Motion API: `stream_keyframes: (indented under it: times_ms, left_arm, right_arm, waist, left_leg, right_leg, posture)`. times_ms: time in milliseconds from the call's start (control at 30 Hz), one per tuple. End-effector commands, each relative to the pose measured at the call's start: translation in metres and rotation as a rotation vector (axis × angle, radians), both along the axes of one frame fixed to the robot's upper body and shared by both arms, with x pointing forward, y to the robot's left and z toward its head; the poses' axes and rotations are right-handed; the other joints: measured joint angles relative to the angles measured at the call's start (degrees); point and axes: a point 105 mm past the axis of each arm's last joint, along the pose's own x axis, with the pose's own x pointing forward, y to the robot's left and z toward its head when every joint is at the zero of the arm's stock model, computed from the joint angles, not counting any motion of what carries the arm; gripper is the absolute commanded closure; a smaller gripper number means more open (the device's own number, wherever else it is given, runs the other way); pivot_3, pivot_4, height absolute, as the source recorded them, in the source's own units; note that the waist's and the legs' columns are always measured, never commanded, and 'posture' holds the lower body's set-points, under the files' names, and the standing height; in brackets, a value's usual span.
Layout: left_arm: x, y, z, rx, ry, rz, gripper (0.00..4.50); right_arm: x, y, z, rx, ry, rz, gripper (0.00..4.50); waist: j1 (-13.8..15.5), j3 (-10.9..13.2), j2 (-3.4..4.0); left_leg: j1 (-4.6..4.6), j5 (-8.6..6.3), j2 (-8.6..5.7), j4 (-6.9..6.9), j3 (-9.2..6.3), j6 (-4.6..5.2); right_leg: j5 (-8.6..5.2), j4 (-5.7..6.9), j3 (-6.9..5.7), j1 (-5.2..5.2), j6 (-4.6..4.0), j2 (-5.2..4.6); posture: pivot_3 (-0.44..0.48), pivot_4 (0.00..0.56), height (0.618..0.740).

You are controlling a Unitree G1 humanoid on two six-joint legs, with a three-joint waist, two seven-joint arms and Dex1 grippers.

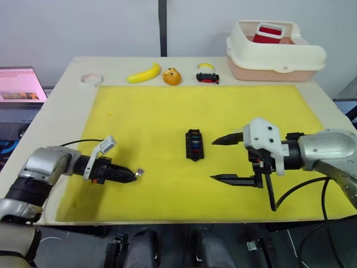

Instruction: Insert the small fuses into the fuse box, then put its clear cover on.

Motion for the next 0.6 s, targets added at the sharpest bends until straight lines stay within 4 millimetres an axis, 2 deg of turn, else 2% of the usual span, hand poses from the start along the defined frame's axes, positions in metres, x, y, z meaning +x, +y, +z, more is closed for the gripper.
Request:
stream_keyframes:
  times_ms: [33, 200, 600]
  left_arm:
    - [0.011, 0.009, 0.004, 0.036, -0.035, 0.044, 2.68]
    - [0.019, 0.003, -0.001, 0.022, -0.023, 0.046, 2.68]
    - [0.012, -0.024, 0.003, -0.050, 0.023, -0.109, 2.68]
  right_arm:
    - [-0.001, 0.002, 0.008, 0.003, -0.049, 0.014, 0.00]
    - [0.000, 0.002, 0.008, 0.001, -0.049, 0.015, 0.00]
    - [-0.001, 0.001, 0.008, -0.009, -0.048, 0.013, 0.00]
  waist:
    - [0.00, 0.00, 0.00]
    - [0.40, 0.00, 0.00]
    - [1.32, 0.00, 0.00]
  left_leg:
    - [0.00, 0.00, 0.00, 0.00, 0.00, 0.00]
    - [0.00, 0.00, -0.01, 0.01, 0.00, 0.00]
    - [-0.04, 0.00, -0.04, 0.06, 0.01, 0.00]
  right_leg:
    - [0.00, 0.00, 0.01, -0.01, 0.00, 0.00]
    - [0.00, 0.00, -0.01, 0.01, -0.01, -0.02]
    - [-0.01, -0.03, 0.01, 0.02, -0.03, -0.07]
  posture:
    - [0.000, 0.150, 0.739]
    - [0.000, 0.150, 0.739]
    - [0.000, 0.150, 0.739]
